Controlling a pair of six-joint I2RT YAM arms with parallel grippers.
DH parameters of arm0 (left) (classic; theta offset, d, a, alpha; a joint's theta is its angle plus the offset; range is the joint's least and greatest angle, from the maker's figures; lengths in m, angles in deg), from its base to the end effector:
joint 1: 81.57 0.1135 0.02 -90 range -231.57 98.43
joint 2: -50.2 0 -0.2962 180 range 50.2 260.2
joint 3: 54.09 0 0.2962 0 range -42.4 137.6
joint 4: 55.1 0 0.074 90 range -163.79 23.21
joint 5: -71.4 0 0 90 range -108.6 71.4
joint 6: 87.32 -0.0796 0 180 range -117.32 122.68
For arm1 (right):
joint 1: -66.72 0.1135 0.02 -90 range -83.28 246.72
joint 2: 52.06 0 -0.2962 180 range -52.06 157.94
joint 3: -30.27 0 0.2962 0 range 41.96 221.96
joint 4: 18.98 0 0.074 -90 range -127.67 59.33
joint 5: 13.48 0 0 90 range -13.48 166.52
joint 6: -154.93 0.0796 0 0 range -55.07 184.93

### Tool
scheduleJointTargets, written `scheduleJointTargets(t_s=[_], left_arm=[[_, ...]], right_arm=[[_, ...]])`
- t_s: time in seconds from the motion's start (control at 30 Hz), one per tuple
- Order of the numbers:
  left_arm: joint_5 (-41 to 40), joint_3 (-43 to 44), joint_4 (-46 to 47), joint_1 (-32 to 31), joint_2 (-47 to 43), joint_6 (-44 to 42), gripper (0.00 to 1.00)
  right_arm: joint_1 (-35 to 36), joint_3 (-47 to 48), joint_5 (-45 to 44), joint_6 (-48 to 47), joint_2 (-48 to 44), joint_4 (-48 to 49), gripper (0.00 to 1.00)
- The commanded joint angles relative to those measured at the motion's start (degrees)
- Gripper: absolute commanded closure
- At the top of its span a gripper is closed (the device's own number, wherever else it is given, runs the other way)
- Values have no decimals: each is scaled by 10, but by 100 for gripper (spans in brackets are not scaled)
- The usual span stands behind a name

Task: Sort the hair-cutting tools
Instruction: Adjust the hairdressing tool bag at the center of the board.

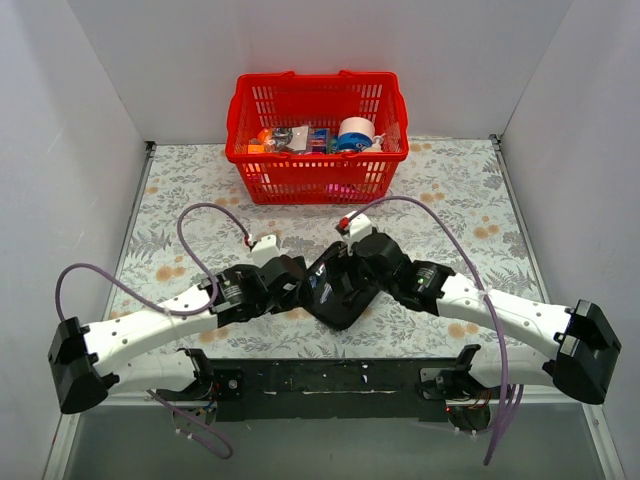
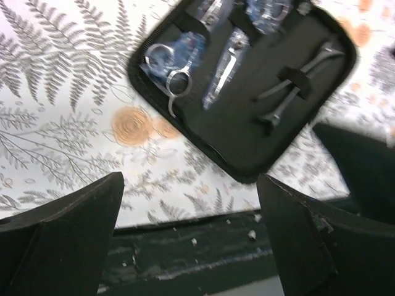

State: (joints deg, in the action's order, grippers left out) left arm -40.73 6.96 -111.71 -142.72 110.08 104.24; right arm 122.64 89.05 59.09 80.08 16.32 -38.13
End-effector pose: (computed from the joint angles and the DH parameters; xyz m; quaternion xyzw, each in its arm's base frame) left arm 0.1475 -0.2056 0.2541 -0.3772 0.8598 -0.2607 0.2250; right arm 0.2071 0.2636 0.2673 -0.2239 0.8242 0.1866 0.4855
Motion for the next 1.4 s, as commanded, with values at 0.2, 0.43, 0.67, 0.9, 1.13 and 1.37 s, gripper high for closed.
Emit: scheduleJointTargets(t_s=[0.2, 0.43, 0.67, 0.9, 1.13, 1.37], left_arm=[[24, 0, 143, 170, 112, -80, 2], [71, 12, 198, 269, 161, -109, 2], [137, 20, 272, 296, 226, -123, 2], [186, 24, 312, 298, 278, -122, 2], [280, -18, 371, 287, 302, -93, 2], [262, -45, 379, 172, 321, -53, 2]], right_arm=[[147, -17, 98, 53, -39, -50, 2], [213, -78, 134, 88, -44, 9, 2], [219, -69, 123, 85, 46, 52, 2], [219, -46, 144, 86, 121, 94, 2], [219, -56, 101, 103, 139, 80, 2], [187, -105, 58, 116, 77, 34, 2]])
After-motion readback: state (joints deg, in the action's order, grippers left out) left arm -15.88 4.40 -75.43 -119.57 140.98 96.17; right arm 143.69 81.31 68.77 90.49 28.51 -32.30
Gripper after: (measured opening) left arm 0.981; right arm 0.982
